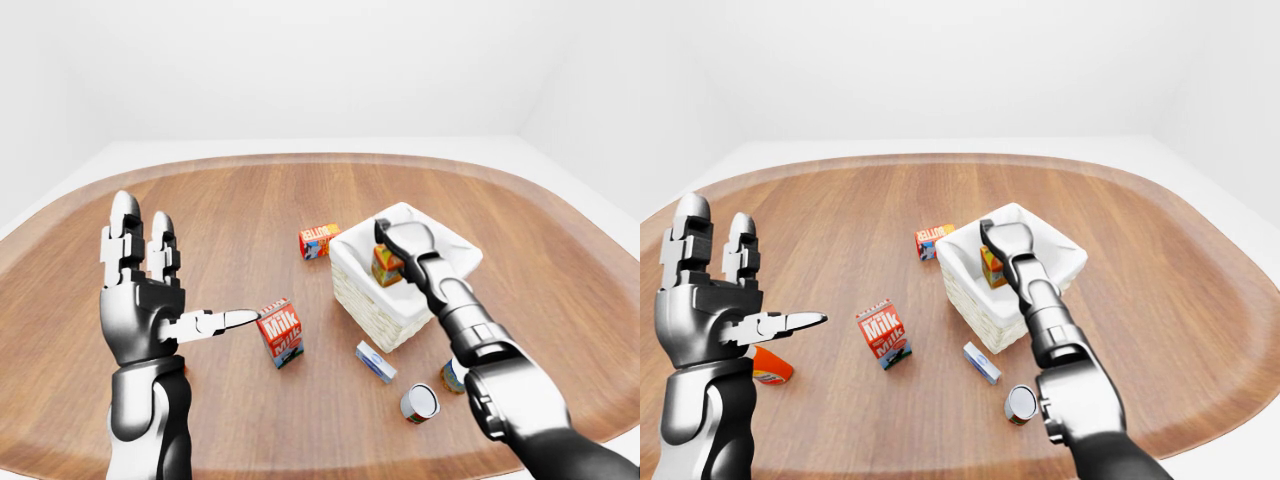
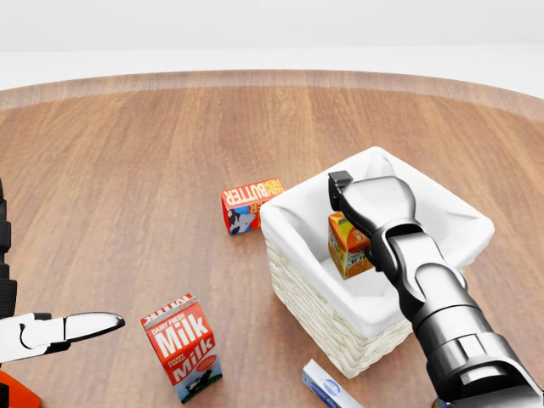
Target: Pick up the orange juice, and put it in the basket.
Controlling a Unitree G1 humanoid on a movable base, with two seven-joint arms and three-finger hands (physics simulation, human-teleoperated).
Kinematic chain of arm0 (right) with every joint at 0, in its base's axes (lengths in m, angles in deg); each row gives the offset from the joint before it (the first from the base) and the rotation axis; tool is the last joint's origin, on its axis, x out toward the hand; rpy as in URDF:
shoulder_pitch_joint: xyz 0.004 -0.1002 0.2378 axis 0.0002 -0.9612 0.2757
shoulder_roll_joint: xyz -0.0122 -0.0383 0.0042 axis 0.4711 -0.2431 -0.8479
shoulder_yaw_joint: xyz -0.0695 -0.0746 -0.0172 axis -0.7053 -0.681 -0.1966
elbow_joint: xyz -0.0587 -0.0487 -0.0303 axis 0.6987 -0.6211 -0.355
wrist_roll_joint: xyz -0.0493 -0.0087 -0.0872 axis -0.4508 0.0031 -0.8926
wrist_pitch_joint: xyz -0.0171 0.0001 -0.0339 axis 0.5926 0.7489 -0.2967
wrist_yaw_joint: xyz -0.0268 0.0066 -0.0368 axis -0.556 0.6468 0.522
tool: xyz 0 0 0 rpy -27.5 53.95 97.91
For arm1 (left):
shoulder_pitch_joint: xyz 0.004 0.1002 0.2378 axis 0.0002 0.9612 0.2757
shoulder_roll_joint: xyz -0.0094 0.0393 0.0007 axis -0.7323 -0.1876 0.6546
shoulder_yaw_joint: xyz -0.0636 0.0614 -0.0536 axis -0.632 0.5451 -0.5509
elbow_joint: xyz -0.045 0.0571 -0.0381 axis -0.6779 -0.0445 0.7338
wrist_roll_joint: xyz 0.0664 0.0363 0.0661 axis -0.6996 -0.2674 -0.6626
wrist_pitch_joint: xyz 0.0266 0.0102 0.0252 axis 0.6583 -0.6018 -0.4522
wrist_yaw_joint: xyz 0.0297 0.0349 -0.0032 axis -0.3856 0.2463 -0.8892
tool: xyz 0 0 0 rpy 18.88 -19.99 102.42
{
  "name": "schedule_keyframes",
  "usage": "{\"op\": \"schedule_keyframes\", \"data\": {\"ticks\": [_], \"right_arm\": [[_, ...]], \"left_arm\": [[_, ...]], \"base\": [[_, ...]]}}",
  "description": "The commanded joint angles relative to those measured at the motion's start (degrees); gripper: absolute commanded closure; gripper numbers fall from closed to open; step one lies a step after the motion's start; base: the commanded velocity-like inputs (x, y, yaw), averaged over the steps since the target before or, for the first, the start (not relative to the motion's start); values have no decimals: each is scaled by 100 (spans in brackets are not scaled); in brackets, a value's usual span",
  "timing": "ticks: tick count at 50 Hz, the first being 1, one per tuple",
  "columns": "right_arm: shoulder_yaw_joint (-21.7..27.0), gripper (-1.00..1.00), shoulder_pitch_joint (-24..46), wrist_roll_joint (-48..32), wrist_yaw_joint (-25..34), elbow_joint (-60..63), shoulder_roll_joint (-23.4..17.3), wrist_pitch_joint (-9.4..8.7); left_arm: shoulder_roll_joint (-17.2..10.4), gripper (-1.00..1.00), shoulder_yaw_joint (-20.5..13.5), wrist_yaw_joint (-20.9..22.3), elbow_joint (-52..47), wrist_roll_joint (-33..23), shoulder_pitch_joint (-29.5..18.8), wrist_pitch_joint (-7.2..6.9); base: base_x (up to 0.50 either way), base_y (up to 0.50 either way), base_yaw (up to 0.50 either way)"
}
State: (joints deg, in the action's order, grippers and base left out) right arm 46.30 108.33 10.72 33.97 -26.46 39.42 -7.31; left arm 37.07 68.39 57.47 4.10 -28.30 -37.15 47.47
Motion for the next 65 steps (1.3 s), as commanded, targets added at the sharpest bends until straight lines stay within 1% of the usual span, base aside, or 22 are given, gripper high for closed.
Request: {"op": "schedule_keyframes", "data": {"ticks": [1, 6, 7, 8, 9, 10, 11, 12, 13, 15, 16, 17, 18, 20, 33, 38, 40, 43, 56, 65], "right_arm": [[-25, 100, 97, -142, -402, -192, 22, 0], [-22, 100, 116, -136, -438, -237, 4, 0], [-25, 91, 110, -140, -445, -243, 0, 0], [-27, 75, 111, -140, -457, -248, 1, 0], [-31, 72, 114, -145, -469, -256, -1, 0], [-33, 58, 120, -152, -492, -277, 0, 0], [-46, 32, 103, -170, -504, -294, 0, 0], [-44, 0, 101, -167, -509, -290, 2, 0], [-41, -7, 95, -164, -500, -277, 4, 0], [-38, -42, 43, -158, -461, -204, 7, 0], [-37, -64, 34, -156, -459, -186, 7, 0], [-38, -70, 30, -160, -455, -178, 4, 0], [-37, -70, 29, -161, -454, -176, 4, 0], [-32, -90, 13, -155, -435, -150, 4, 0], [-31, -89, 9, -164, -407, -113, 14, 0], [-23, -83, -17, -159, -368, -52, 7, 0], [-15, -75, -18, -154, -341, -22, -1, 0], [-9, -71, -16, -150, -320, 0, -3, 0], [15, -73, 85, -124, -217, 9, -30, 0], [64, -73, 37, -97, -6, 291, -77, 0]], "left_arm": [[1, -100, -1, -2, 0, 0, 0, 0], [-1, -100, 0, 1, 0, 1, 0, 0], [1, -100, -1, -1, 0, 1, 0, 0], [-1, -100, 0, 1, 0, 1, 0, 0], [0, -100, 0, -1, 0, 0, 0, 0], [-1, -100, 0, 0, 0, -1, 0, 0], [0, -100, 0, -1, -1, -2, 0, 0], [0, -100, 0, 1, 0, -1, 0, 0], [0, -100, 0, 1, 0, -1, 0, 0], [0, -100, 0, 1, 0, -1, 0, 0], [1, -100, -1, -1, 0, -1, 0, 0], [0, -100, 0, -1, -1, -1, 0, 0], [0, -100, 0, -1, -1, -1, 0, 0], [-1, -100, 0, 2, 0, 0, 0, 0], [1, -100, -1, -1, 0, -1, 0, 0], [0, -100, 0, 1, 0, 0, 0, 0], [0, -100, 0, 0, -1, 0, 0, 0], [-1, -100, 0, 2, 1, -1, 0, 0], [-1, -100, 0, 2, 0, -2, 0, 0], [0, -100, 0, 1, 0, -1, 0, 0]], "base": [[0, 0, 0], [0, 0, 0], [0, 0, 0], [0, 0, 0], [0, 0, 0], [0, 0, 0], [0, 0, 0], [0, 0, 0], [0, 0, 0], [0, 0, 0], [0, 0, 0], [0, 0, 0], [0, 0, 0], [0, 0, 0], [0, 0, 0], [0, 0, 0], [0, 0, 0], [0, 0, 0], [0, 0, 0], [0, 0, 0]]}}
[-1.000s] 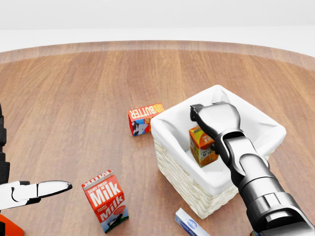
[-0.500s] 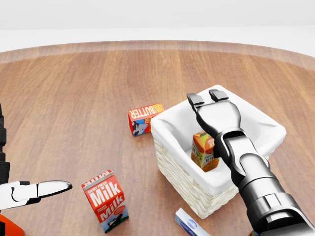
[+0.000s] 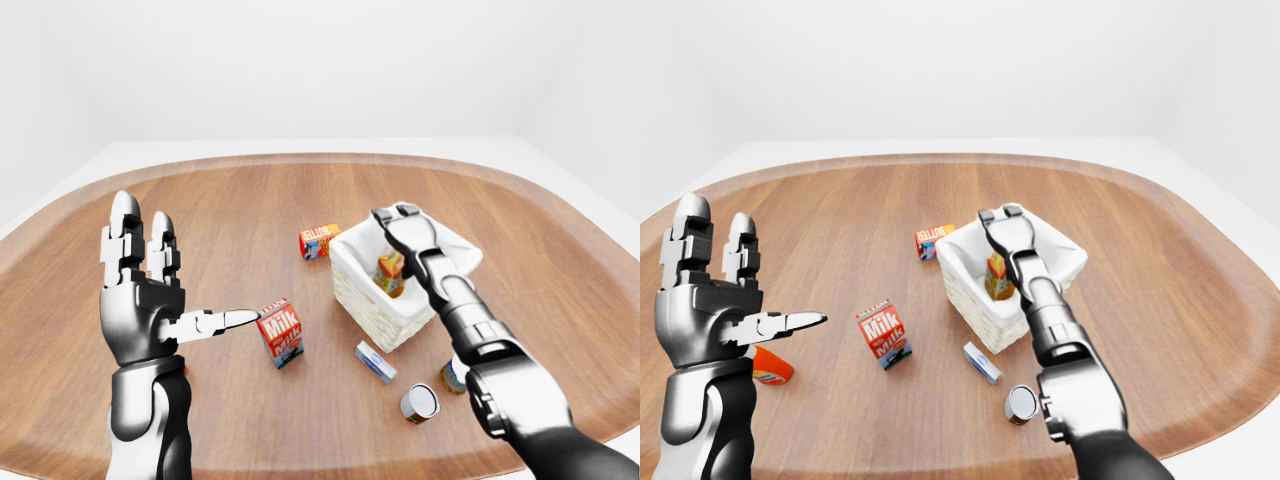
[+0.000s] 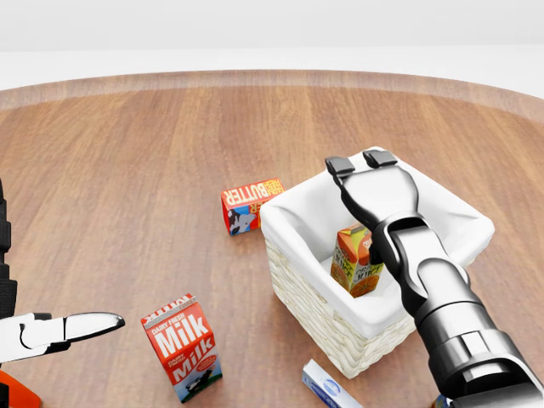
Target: Pick up the orange juice, and put it in the basket.
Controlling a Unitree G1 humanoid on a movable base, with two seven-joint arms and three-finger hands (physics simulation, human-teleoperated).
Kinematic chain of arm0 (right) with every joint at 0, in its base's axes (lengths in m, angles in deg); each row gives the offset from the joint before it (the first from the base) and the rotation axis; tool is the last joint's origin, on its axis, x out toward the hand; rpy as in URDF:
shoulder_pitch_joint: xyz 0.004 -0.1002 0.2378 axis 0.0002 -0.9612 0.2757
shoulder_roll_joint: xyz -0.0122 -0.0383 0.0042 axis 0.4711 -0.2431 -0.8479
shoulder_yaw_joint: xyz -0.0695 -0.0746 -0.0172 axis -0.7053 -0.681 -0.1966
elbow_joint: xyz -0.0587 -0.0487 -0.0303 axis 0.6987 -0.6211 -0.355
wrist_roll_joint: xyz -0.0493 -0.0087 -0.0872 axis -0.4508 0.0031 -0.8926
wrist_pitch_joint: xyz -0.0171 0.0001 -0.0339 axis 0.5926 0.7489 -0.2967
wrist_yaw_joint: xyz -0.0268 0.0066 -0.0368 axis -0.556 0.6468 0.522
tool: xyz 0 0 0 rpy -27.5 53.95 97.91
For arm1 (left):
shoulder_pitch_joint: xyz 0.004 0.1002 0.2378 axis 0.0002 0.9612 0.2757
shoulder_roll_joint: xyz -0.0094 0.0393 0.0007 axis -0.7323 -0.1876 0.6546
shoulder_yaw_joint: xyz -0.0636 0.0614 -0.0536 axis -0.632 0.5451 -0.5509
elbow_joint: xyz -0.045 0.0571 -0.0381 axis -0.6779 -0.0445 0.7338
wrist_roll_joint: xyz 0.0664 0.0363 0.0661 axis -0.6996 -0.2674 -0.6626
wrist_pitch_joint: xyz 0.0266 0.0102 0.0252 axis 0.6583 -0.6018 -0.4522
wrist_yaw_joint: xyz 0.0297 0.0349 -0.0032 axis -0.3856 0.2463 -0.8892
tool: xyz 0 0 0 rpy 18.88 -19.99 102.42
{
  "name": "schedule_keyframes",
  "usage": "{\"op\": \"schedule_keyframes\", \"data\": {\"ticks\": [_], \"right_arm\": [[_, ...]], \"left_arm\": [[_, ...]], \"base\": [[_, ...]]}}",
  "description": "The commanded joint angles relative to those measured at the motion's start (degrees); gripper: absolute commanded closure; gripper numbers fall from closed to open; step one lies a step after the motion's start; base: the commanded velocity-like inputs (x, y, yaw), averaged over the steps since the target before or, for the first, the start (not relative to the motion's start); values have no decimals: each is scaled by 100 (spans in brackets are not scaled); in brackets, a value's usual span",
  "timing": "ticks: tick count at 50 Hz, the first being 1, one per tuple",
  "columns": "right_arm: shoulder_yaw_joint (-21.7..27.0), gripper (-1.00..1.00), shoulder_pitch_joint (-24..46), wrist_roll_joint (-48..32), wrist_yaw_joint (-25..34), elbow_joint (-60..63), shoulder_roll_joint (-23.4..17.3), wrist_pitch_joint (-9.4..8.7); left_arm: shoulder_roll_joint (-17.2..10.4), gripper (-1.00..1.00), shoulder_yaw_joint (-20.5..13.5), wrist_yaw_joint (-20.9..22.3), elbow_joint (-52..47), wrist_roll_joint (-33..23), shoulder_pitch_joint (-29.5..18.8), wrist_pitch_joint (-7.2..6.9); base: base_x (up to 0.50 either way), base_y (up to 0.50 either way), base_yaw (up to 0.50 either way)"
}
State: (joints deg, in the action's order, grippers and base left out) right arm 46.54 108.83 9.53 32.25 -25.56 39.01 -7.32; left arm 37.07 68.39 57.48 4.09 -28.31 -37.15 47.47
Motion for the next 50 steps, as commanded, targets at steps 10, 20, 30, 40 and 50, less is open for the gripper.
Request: {"op": "schedule_keyframes", "data": {"ticks": [10, 20, 30, 40, 50], "right_arm": [[117, -83, -66, 52, 540, 634, -80, 0], [152, -98, -107, 55, 699, 838, -74, 0], [170, -100, -105, 63, 768, 908, -86, 0], [189, -100, -114, 95, 891, 1012, -91, 0], [254, -100, -261, 145, 1231, 1508, -106, 0]], "left_arm": [[1, -100, 0, -1, 1, 0, 0, 0], [0, -100, 0, -1, -1, 2, 0, 0], [0, -100, 0, -1, 0, 0, 0, 0], [0, -100, 0, -1, 0, 0, 0, 0], [-2, -100, 16, 32, 24, -13, 6, 0]], "base": [[0, 0, 0], [0, 0, 0], [0, 0, 0], [0, 0, 0], [0, 0, 0]]}}
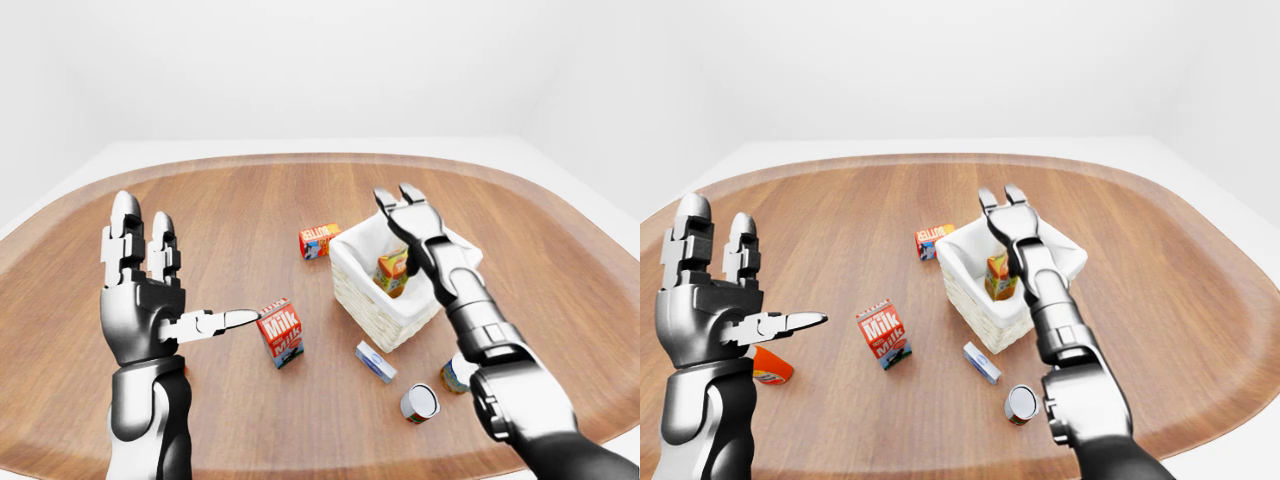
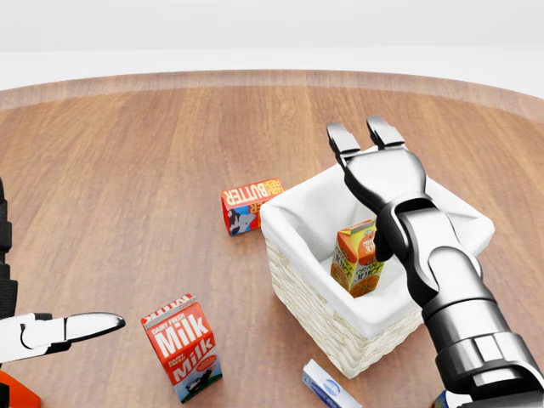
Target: Pick up the orange juice, and put it in the basket.
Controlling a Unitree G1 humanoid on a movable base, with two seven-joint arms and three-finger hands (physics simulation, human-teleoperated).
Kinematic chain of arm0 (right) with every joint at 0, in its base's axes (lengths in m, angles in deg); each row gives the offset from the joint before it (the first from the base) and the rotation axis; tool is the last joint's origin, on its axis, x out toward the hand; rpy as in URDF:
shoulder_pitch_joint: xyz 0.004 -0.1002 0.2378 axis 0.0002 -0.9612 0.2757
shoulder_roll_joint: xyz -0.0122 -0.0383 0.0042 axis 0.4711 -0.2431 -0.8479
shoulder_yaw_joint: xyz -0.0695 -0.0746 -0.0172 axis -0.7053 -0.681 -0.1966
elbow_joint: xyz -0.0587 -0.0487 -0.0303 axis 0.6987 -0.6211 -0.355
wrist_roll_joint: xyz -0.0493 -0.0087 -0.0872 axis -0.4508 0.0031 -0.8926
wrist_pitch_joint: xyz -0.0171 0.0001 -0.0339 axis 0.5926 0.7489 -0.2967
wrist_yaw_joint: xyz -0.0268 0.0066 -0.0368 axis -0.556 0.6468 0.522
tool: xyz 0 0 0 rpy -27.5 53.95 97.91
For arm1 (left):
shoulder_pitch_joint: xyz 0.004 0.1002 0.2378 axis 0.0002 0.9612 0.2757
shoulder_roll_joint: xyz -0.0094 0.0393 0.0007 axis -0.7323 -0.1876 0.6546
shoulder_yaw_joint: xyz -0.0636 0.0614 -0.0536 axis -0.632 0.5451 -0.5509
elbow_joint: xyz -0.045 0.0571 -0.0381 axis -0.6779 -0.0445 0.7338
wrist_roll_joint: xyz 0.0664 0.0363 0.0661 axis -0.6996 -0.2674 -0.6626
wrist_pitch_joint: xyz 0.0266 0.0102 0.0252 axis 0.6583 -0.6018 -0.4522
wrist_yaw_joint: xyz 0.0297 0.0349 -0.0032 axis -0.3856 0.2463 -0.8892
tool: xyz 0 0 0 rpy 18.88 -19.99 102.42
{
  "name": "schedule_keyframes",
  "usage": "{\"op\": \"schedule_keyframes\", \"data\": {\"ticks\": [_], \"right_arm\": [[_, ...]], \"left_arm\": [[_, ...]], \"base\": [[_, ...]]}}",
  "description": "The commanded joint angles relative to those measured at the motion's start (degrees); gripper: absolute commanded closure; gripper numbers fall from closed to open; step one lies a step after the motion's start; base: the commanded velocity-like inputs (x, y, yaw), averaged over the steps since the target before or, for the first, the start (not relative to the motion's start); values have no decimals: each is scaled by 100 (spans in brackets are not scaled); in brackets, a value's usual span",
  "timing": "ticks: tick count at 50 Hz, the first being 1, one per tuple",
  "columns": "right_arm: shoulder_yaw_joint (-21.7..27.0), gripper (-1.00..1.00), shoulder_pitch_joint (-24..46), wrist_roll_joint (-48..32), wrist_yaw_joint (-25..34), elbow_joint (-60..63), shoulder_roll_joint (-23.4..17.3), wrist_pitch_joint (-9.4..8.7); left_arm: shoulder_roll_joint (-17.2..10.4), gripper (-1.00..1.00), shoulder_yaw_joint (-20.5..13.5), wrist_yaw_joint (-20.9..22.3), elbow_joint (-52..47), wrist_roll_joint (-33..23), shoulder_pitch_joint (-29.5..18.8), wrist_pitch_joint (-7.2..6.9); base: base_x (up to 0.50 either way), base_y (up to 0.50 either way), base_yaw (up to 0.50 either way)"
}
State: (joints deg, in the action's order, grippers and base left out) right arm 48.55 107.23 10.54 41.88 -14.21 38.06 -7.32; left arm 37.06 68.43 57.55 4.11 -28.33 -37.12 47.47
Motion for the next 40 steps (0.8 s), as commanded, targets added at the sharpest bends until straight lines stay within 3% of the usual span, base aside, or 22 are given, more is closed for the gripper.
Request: {"op": "schedule_keyframes", "data": {"ticks": [1, 40], "right_arm": [[55, -100, -108, 43, 281, 395, -14, 0], [250, -100, -375, 215, 1357, 1708, -66, 0]], "left_arm": [[-1, -100, 12, 26, 30, -12, 1, 0], [-5, -100, 7, 33, 25, -12, -6, 0]], "base": [[0, 0, 0], [0, 0, 0]]}}
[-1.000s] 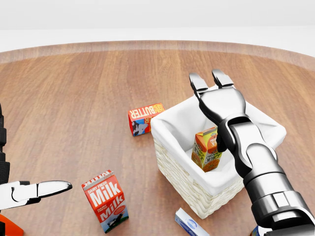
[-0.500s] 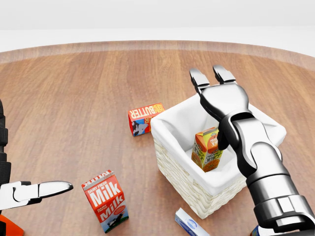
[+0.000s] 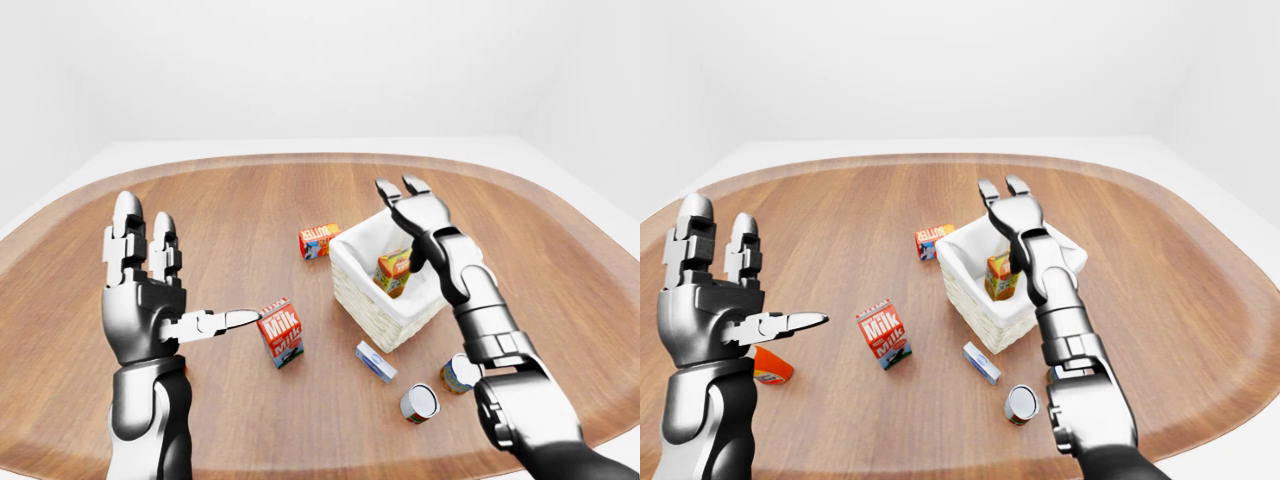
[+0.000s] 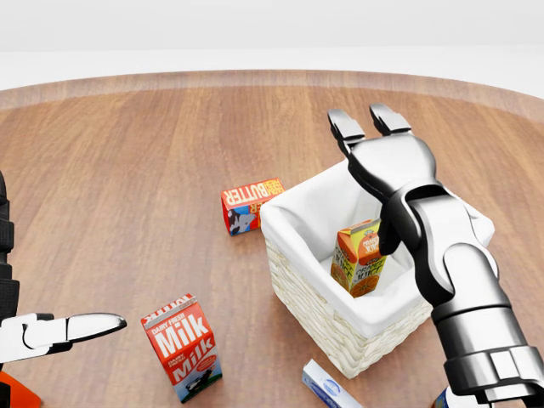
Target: Pick up the orange juice, and put it in the basket.
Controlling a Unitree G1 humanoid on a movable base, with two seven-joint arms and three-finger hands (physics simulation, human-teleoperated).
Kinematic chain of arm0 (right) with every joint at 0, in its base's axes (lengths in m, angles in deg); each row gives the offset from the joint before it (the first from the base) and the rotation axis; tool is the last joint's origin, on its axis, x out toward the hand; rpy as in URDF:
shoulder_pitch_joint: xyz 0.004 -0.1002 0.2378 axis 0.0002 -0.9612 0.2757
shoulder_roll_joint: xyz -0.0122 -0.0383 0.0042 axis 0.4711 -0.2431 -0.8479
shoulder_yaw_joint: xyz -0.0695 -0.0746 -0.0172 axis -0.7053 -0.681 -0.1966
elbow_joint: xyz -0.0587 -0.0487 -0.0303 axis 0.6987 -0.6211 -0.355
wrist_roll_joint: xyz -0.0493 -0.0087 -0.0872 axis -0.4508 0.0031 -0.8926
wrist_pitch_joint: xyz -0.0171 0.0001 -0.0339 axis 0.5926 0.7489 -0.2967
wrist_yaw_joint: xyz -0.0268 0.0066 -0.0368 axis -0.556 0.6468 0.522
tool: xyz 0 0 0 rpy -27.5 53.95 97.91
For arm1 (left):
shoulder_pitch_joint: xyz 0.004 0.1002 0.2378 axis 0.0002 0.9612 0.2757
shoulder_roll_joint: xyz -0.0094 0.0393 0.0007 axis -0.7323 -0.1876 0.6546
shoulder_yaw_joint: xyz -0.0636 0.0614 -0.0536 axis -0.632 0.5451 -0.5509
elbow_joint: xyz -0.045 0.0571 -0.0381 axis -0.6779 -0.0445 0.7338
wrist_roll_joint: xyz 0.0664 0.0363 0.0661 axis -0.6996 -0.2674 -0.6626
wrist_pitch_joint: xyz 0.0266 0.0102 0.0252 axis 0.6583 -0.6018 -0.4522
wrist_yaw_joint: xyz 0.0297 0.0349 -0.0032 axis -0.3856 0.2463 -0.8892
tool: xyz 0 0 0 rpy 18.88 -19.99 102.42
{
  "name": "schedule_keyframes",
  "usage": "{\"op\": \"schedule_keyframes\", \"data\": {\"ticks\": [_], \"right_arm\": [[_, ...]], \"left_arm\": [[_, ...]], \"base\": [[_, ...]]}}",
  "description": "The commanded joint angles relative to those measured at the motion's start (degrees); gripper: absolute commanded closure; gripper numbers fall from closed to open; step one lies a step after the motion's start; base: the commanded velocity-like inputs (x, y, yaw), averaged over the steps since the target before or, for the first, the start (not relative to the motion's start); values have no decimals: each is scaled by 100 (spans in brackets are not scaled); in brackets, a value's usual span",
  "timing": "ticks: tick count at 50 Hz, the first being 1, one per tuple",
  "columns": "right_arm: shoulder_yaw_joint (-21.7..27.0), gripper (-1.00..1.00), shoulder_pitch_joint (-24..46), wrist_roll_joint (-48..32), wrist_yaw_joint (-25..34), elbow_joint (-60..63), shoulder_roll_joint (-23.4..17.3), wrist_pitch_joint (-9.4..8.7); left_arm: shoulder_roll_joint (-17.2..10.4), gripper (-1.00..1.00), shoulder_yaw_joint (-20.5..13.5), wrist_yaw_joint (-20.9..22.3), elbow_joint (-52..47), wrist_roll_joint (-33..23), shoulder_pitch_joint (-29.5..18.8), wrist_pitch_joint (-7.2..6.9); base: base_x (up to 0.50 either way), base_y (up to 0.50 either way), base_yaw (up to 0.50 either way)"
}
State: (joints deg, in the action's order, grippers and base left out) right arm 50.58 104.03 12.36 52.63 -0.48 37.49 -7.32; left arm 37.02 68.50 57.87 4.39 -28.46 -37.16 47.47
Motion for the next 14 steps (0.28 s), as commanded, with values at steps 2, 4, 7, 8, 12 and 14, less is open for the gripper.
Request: {"op": "schedule_keyframes", "data": {"ticks": [2, 4, 7, 8, 12, 14], "right_arm": [[48, -100, -43, 33, 305, 342, -11, 0], [56, -100, -54, 48, 384, 403, -10, 0], [78, -100, -42, 76, 503, 493, -28, 0], [89, -100, -60, 97, 587, 591, -35, 0], [120, -100, 105, 145, 594, 399, -94, 0], [118, -100, 204, 156, 538, 228, -128, 0]], "left_arm": [[-1, -100, 2, 0, 0, -2, -4, 0], [0, -100, 3, -2, 0, -2, -4, 0], [-1, -100, 4, -3, -1, -2, -6, 0], [0, -100, 4, -4, -1, -2, -6, 0], [-1, -100, 4, -4, -1, -1, -6, 0], [-1, -100, 5, -4, -1, -4, -6, 0]], "base": [[0, 0, 0], [0, 0, 0], [0, 0, 0], [0, 0, 0], [0, 0, 0], [0, 0, 0]]}}
